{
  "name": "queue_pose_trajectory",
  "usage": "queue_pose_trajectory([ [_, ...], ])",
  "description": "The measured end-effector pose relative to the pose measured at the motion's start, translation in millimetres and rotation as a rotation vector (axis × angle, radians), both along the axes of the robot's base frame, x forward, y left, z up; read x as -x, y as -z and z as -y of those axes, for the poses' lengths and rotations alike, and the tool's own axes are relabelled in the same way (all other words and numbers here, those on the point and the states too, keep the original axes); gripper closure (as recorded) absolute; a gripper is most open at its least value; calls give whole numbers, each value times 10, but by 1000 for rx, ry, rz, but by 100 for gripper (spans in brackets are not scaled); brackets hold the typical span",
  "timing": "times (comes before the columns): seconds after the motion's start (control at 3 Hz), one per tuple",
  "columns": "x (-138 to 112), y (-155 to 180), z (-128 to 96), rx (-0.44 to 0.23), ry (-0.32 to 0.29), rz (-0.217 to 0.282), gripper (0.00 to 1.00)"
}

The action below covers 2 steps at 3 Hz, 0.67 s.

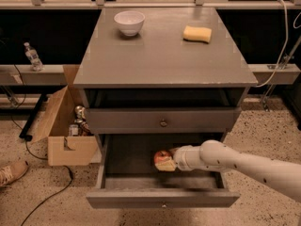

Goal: Place apple into middle drawer

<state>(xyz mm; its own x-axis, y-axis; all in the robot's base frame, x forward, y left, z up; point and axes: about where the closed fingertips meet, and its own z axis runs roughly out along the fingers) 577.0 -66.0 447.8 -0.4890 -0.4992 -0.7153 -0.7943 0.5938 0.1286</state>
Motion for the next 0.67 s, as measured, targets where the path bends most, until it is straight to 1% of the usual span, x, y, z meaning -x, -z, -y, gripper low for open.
queue_pose_trajectory([
  [0.33,-108,252,-29,-33,11,-19,58],
  [0.67,-167,405,-57,-52,18,-26,35],
])
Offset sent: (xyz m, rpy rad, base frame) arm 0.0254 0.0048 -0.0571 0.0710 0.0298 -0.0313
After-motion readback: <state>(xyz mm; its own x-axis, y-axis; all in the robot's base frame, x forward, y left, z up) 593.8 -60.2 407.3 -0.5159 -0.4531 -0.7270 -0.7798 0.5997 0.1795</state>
